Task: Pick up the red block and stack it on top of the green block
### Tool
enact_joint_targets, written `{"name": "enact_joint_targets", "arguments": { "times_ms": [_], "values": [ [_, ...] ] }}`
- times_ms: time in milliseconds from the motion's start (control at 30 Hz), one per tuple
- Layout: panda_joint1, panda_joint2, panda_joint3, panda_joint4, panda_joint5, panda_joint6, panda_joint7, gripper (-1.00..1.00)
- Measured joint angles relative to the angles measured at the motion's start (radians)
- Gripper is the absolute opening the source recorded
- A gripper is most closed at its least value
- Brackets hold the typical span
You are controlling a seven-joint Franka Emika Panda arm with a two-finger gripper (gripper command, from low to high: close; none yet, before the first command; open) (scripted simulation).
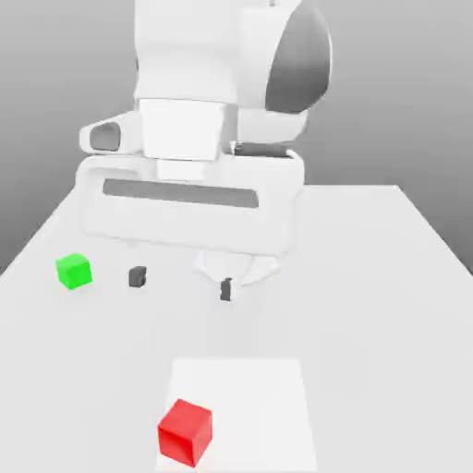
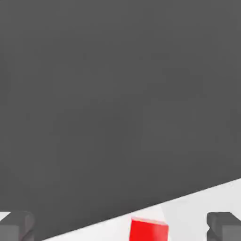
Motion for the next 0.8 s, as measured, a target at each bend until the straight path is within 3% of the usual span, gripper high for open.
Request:
{"name": "enact_joint_targets", "arguments": {
  "times_ms": [367, 400, 633, 800],
  "values": [
    [-0.015, 0.397, -0.01, -0.025, 0.039, 0.231, 0.041, 0.0],
    [-0.015, 0.418, -0.01, -0.022, 0.039, 0.248, 0.042, -1.0],
    [-0.016, 0.416, -0.009, -0.023, 0.037, 0.247, 0.044, -1.0],
    [-0.021, 0.259, -0.011, -0.049, 0.035, 0.116, 0.043, -1.0]
  ]
}}
